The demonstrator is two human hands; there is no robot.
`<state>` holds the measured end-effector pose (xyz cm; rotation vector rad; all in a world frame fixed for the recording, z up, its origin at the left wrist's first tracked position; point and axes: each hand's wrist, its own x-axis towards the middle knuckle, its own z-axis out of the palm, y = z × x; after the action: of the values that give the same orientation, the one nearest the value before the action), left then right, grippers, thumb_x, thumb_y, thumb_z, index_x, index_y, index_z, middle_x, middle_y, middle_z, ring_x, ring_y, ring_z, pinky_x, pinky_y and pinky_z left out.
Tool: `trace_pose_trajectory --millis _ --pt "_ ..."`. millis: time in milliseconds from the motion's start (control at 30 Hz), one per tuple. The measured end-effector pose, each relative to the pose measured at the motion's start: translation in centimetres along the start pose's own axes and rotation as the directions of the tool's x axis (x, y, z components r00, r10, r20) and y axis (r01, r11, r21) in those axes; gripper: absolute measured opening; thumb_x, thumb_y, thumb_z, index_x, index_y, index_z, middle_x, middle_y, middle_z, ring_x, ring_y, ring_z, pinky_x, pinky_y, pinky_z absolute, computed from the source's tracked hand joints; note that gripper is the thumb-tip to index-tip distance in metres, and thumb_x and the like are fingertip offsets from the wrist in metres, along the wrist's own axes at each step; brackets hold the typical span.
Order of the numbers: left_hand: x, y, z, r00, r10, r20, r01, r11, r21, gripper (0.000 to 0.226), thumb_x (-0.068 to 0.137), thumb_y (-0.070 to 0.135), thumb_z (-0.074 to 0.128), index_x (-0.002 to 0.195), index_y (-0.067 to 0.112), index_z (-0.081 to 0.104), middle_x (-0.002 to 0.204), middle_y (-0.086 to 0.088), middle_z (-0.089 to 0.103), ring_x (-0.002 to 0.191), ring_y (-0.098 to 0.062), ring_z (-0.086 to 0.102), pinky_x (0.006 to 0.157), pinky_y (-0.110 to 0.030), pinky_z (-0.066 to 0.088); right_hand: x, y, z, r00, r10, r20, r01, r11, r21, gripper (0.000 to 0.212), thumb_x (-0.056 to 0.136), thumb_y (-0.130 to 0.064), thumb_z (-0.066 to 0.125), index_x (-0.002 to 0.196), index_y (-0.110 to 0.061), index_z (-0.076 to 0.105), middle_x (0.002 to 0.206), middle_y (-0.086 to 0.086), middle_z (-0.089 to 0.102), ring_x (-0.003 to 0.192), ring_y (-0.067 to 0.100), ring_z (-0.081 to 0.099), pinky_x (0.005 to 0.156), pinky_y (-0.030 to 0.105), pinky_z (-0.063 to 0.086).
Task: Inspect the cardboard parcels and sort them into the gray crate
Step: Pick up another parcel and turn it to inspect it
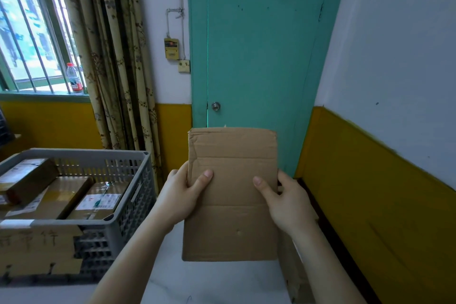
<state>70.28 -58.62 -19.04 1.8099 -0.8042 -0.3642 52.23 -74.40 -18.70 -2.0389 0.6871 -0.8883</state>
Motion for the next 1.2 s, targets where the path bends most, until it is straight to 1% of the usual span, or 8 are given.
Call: trace_pose_trajectory --millis 133,200,400,533,767,900,1100,1200 --pt "-0.3 0.6 0.2 0.999 -0.008 -0.053 0.004 0.998 -0.07 0.066 0.075 0.082 0.053 0.127 0.042 0.056 0.118 0.02 0.066 0.098 0.002 0.067 0.067 -0.011 0.055 0.5 -0.3 -0.5 0.999 -0.04 -0.037 0.04 0.999 0.0 0.011 0.093 -0.052 0.06 0.103 -0.049 0.061 0.09 -0.039 0.058 0.09 -0.028 0.051 0.069 -0.001 0.042" --pt "-0.5 0.9 0.5 0.997 -0.001 -0.076 -0.004 0.998 -0.065 0.066 0.076 0.08 0.052 0.13 0.041 0.052 0.109 0.028 0.064 0.089 0.009 0.064 0.056 -0.005 0.048 0.5 -0.3 -0.5 0.998 -0.051 -0.043 0.051 0.999 0.002 0.013 0.094 -0.049 0.061 0.106 -0.043 0.063 0.093 -0.037 0.058 0.089 -0.027 0.053 0.07 -0.002 0.042" --pt "-0.7 0.7 -0.3 0.999 -0.034 -0.042 0.031 0.997 -0.067 0.05 0.079 0.073 0.061 0.116 0.041 0.053 0.11 0.022 0.067 0.095 0.001 0.068 0.064 -0.012 0.051 0.5 -0.3 -0.7 1.0 0.016 -0.001 -0.016 1.0 0.017 0.007 0.092 -0.051 0.067 0.096 -0.048 0.062 0.091 -0.033 0.064 0.088 -0.012 0.062 0.069 0.009 0.048" --pt "-0.3 1.6 -0.6 0.987 -0.071 -0.146 0.067 0.997 -0.036 0.068 0.074 0.087 0.05 0.108 0.028 0.055 0.1 0.009 0.067 0.09 -0.01 0.066 0.063 -0.025 0.049 0.5 -0.8 -0.7 0.999 0.038 0.028 -0.038 0.999 -0.028 0.033 0.082 -0.074 0.054 0.094 -0.045 0.065 0.093 -0.022 0.071 0.088 -0.001 0.066 0.075 0.026 0.056" --pt "-0.8 1.6 -0.5 0.991 -0.023 -0.135 0.021 1.0 -0.018 0.062 0.075 0.088 0.045 0.102 0.033 0.054 0.101 0.014 0.065 0.092 -0.004 0.064 0.067 -0.022 0.048 0.4 -1.4 -1.0 0.998 0.039 0.047 -0.039 0.999 -0.005 0.043 0.084 -0.068 0.052 0.099 -0.034 0.072 0.093 -0.02 0.071 0.089 -0.002 0.064 0.079 0.027 0.056" --pt "-0.6 2.3 -0.9 0.986 -0.128 -0.111 0.112 0.984 -0.135 0.077 0.067 0.103 0.03 0.107 0.041 0.051 0.106 0.019 0.055 0.103 -0.009 0.056 0.092 -0.041 0.047 0.6 -2.4 -1.4 0.997 0.082 0.006 -0.081 0.995 -0.053 0.062 0.087 -0.077 0.035 0.06 -0.023 0.05 0.052 -0.02 0.055 0.056 -0.003 0.053 0.056 0.028 0.037" --pt "-0.6 2.1 -1.1 0.98 -0.192 -0.044 0.181 0.965 -0.188 0.071 0.095 0.062 0.059 0.153 0.031 0.034 0.137 0.002 0.056 0.119 -0.023 0.06 0.105 -0.053 0.051 0.5 -2.2 -1.3 0.992 0.127 0.012 -0.126 0.987 -0.105 0.066 0.094 -0.07 0.045 0.063 -0.012 0.049 0.057 -0.002 0.049 0.055 0.012 0.049 0.053 0.029 0.033" --pt "-0.6 1.7 -1.4 0.988 -0.144 0.06 0.154 0.96 -0.233 0.058 0.097 0.042 0.061 0.152 0.036 0.043 0.126 0.005 0.068 0.104 -0.017 0.07 0.085 -0.035 0.058 0.6 -1.7 -1.5 0.982 0.155 0.111 -0.155 0.988 -0.007 0.052 0.096 -0.057 0.057 0.079 -0.007 0.062 0.073 0.009 0.064 0.07 0.022 0.062 0.063 0.038 0.047"
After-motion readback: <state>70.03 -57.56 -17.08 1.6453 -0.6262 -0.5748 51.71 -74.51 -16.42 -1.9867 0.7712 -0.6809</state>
